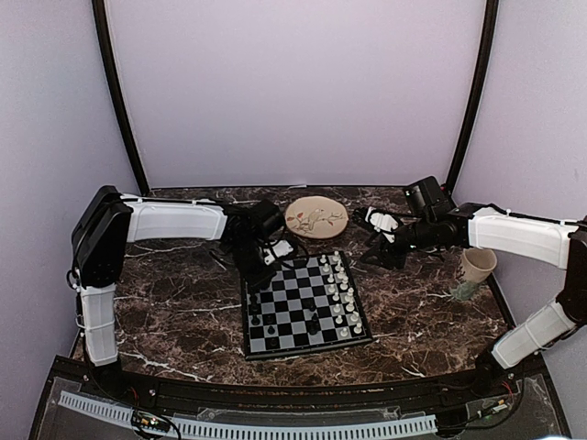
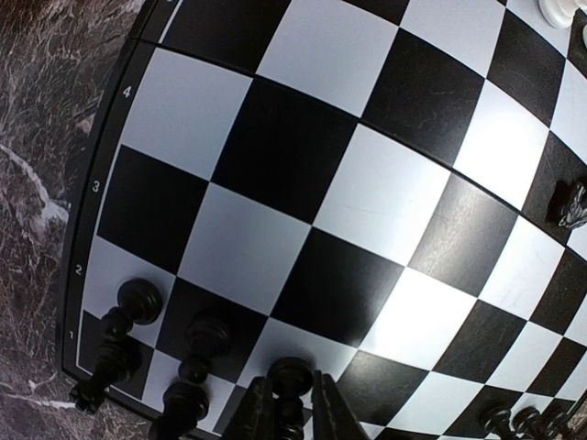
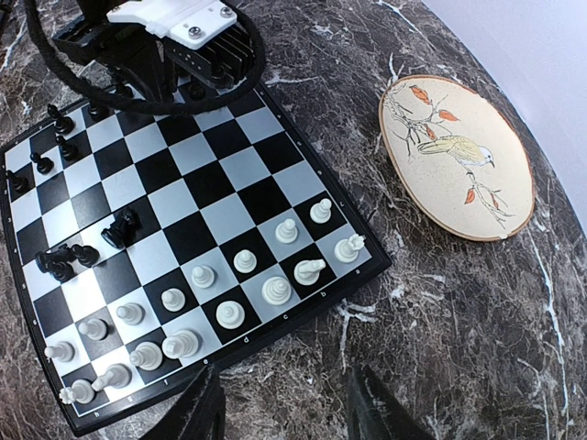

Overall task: Set up the chess pieces on the board
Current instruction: Place the pawn at f7.

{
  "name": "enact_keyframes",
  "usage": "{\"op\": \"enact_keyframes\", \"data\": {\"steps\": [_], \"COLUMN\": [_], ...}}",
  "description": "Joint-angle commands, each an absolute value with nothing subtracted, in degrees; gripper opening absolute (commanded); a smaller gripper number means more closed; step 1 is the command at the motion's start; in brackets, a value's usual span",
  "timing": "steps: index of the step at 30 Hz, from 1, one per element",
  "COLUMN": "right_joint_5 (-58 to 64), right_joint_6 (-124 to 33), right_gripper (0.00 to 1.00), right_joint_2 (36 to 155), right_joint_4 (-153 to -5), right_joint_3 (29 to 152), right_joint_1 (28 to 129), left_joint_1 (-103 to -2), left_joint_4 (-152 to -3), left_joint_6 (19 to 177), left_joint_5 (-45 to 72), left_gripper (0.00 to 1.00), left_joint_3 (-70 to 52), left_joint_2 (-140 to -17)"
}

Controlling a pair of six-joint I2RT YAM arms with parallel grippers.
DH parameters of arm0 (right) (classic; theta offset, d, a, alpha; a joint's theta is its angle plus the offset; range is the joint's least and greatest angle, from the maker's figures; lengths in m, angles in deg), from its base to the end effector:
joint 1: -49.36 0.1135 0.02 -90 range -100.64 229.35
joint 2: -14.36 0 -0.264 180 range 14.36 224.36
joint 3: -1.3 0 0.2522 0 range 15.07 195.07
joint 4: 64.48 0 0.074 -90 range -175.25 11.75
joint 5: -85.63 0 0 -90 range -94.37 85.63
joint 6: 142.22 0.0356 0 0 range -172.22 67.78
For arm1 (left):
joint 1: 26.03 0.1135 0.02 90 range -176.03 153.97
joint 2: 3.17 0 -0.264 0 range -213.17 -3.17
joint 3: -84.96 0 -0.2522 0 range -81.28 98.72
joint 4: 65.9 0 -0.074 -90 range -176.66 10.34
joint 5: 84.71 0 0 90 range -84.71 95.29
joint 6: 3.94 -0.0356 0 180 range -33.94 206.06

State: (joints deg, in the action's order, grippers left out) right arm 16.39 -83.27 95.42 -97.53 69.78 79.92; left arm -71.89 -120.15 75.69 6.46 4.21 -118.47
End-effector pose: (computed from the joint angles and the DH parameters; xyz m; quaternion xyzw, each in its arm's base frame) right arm 0.2520 0.1635 0.2427 -0.5249 0.7475 0.1652 0.3721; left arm 0.2865 -0.2963 0.1793 0.4658 0.8681 -0.0617 0.1599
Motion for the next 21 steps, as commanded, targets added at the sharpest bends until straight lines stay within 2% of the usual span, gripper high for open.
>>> {"op": "enact_keyframes", "data": {"steps": [1, 10, 12, 13, 14, 15, 17, 18, 19, 20, 21], "right_joint_5": [17.0, 17.7, 18.2, 18.5, 18.7, 18.5, 18.1, 18.1, 17.9, 16.8, 14.5], "right_joint_6": [-83.4, -83.3, -83.9, -84.5, -85.5, -86.3, -86.9, -86.7, -86.5, -86.2, -85.3], "right_gripper": [0.46, 0.46, 0.47, 0.47, 0.47, 0.47, 0.47, 0.53, 0.90, 0.99, 1.00], "right_joint_2": [95.1, 96.5, 97.4, 97.9, 98.6, 99.5, 101.7, 102.8, 103.7, 104.3, 104.6], "right_joint_4": [-96.5, -100.6, -103.5, -105.2, -107.6, -109.8, -115.1, -116.9, -118.2, -118.7, -117.9], "right_joint_3": [69.5, 73.9, 77.0, 79.1, 81.6, 85.2, 92.9, 96.0, 98.3, 99.7, 99.8], "right_joint_1": [79.4, 79.4, 79.4, 79.4, 79.5, 79.6, 79.6, 79.6, 79.8, 80.6, 81.8], "left_joint_1": [-72.0, -72.0, -72.0, -72.0, -72.0, -72.0, -71.7, -71.2, -70.9, -70.5, -70.2], "left_joint_4": [-124.0, -124.2, -121.8, -119.8, -116.9, -110.3, -97.7, -91.9, -87.1, -84.0, -82.2], "left_joint_6": [75.5, 75.8, 75.6, 75.2, 74.9, 74.9, 73.8, 73.5, 74.2, 74.4, 73.8], "left_joint_5": [6.8, 6.9, 6.9, 6.7, 5.9, 2.8, -1.1, -2.5, -5.0, -6.5, -7.0], "left_gripper": [0.19, 0.25, 0.30, 0.33, 0.51, 0.59, 0.68, 0.83, 0.97, 0.99, 0.99], "left_joint_3": [6.4, 12.1, 12.2, 11.7, 10.3, 7.3, -1.3, -5.2, -8.5, -11.2, -12.9], "left_joint_2": [-118.5, -110.8, -107.7, -105.8, -103.9, -100.0, -94.0, -91.5, -89.6, -88.2, -87.3]}}
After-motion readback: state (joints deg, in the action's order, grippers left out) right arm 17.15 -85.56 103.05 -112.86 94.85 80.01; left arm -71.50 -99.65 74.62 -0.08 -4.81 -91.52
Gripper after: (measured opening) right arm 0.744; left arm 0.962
